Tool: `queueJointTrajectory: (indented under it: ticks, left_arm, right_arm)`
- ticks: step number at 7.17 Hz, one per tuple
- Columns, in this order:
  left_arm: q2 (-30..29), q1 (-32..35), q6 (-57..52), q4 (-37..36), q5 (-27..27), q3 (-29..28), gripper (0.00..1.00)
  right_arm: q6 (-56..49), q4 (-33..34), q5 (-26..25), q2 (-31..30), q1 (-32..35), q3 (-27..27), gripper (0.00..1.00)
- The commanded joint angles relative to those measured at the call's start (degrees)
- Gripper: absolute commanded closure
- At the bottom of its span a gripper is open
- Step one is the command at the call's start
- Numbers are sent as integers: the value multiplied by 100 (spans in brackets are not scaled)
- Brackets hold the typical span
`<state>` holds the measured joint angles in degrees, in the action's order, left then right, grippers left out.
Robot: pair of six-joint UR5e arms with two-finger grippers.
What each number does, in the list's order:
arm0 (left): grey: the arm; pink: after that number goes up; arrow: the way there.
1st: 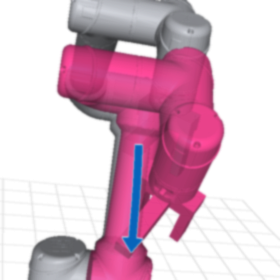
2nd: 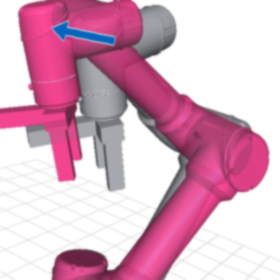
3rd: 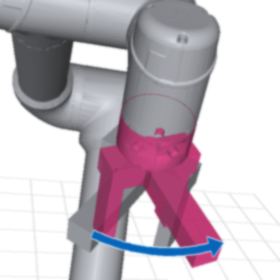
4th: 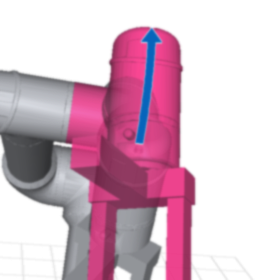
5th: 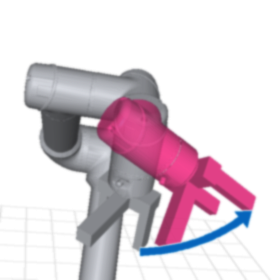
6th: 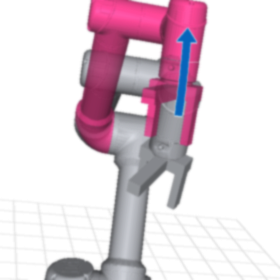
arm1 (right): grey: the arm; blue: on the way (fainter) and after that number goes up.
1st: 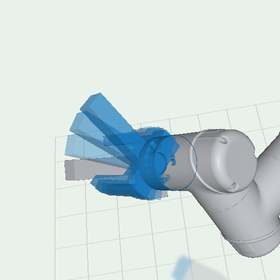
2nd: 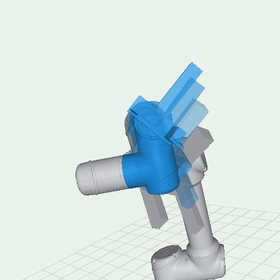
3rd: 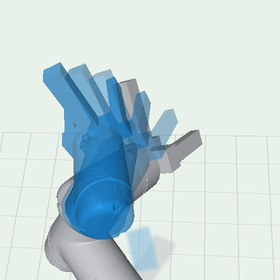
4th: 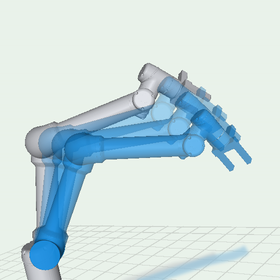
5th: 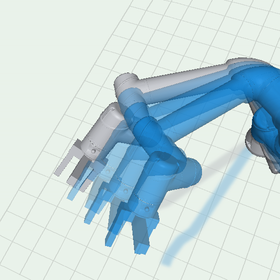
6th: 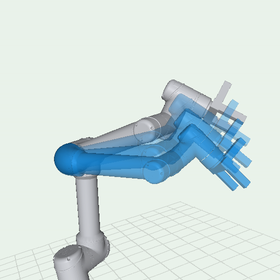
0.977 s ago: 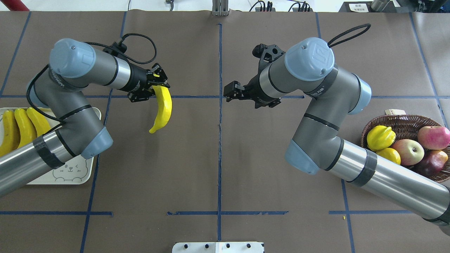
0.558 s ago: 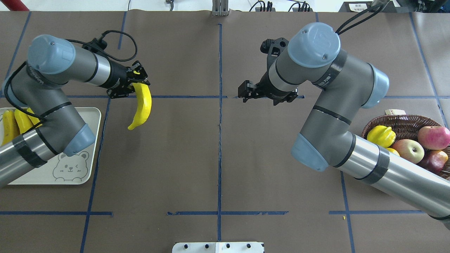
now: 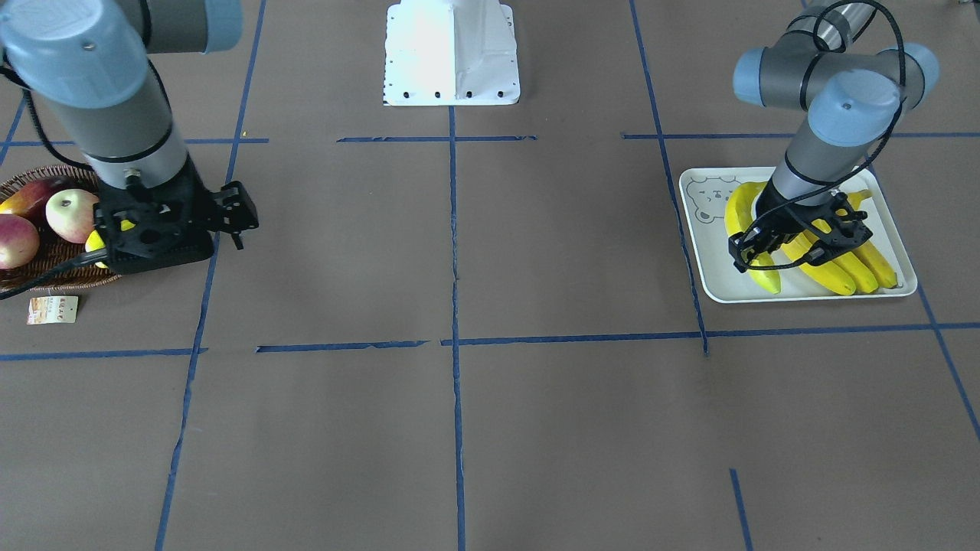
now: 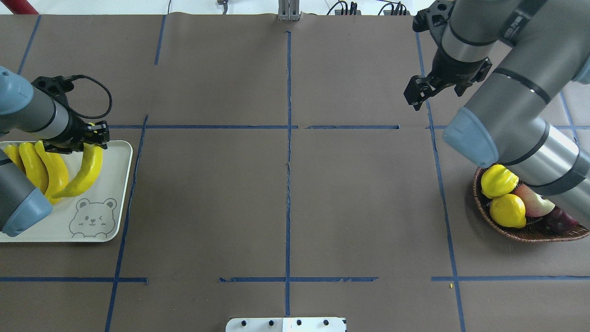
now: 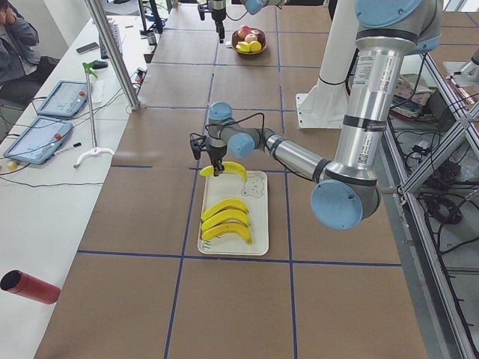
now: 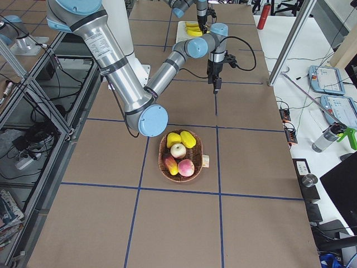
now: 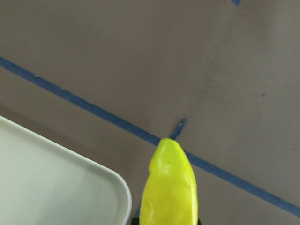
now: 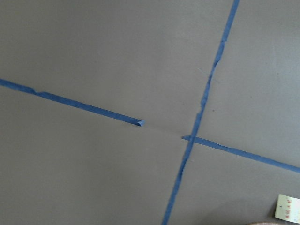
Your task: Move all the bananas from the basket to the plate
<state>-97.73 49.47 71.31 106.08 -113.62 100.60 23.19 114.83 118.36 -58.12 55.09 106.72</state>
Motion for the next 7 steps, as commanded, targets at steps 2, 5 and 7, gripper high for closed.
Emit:
queueJointTrajectory:
  ticks: [2,5,7]
  left_arm:
    - [333,1,-460,682,-3,-548,95]
    - [325,62,-557,1002,6,-683,1]
    - [333,395,-1317,932,-90,-639,1]
  right_arm:
    - [-1604,75,363,-533,730,16,0]
    - [-2038,75,407,-675,872,16,0]
    - [-2029,83,434,-805,924,181,0]
